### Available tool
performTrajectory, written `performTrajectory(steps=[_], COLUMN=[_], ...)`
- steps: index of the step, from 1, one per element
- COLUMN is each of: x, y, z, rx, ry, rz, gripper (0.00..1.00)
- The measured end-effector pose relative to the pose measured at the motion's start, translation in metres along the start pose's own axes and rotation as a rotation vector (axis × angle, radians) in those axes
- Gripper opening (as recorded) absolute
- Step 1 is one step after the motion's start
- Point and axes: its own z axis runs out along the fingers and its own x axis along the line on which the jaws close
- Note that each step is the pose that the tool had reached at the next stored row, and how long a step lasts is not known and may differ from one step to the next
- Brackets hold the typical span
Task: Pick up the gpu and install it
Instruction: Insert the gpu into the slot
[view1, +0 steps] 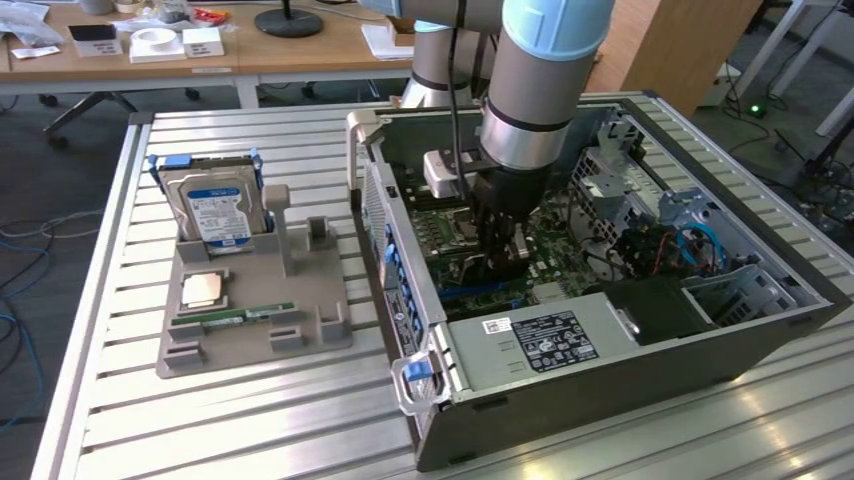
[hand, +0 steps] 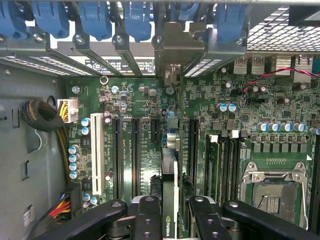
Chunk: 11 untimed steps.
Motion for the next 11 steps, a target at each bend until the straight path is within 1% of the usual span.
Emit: performTrajectory(steps=[5,6,8,9,11], x=[0.0,0.0,0.0,0.0,0.0], y=[0.0,0.0,0.0,0.0,0.0], z=[-0.0005,-0.0006,-0.0007,-0.0006,-0.0005], rx=[0.0001,0.0,-0.0002,-0.0001,0.0], ry=[-0.0005,-0.0014,-0.0058,-0.0071,-0.0074], rz=[0.0,0.0,0.0,0.0,0.0], gripper=[0.26,0.26,0.26,0.26,0.26])
